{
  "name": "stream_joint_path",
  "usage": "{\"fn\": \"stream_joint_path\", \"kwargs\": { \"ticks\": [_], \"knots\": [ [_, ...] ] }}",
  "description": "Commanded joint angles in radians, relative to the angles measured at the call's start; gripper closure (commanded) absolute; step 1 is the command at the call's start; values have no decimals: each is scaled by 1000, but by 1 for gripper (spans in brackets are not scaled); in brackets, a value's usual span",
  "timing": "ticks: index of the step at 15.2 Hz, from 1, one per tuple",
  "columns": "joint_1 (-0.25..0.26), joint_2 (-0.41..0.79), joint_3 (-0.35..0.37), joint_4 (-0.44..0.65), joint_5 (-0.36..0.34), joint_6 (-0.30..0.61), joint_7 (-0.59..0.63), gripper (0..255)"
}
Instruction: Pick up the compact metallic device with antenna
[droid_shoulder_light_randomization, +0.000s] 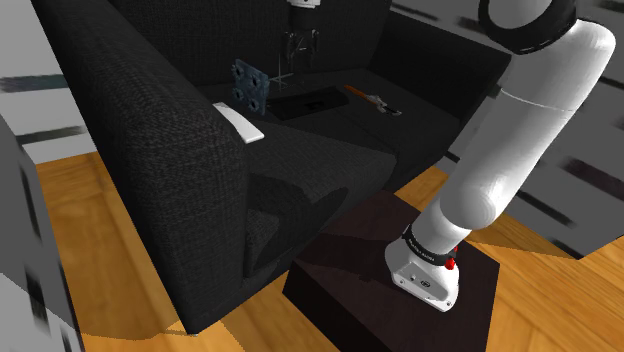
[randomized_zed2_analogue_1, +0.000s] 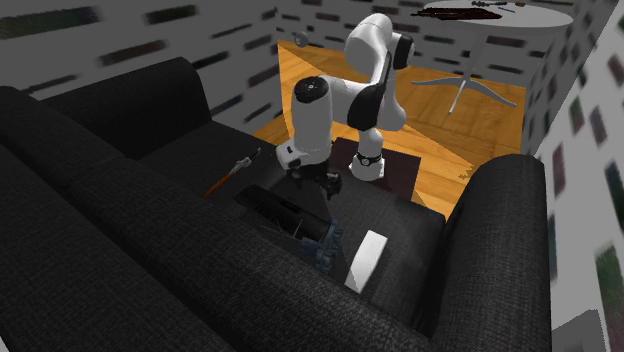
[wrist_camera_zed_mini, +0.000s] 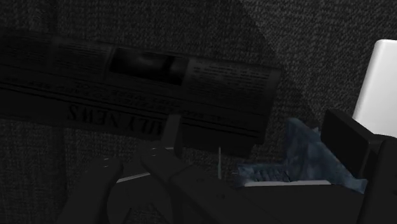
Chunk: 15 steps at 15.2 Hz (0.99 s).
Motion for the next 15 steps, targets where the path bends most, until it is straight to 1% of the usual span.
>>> {"fn": "stream_joint_path", "kwargs": {
  "ticks": [1,4,6,13,15],
  "knots": [
    [-7,94,-5,96,10,-12,-6,0],
    [-15,240,-8,269,26,-54,-8,0],
    [-21,345,-9,403,36,-93,-9,0],
    [-21,345,-9,309,36,1,-9,0],
    [-21,346,-9,302,36,8,-9,0]
  ]
}}
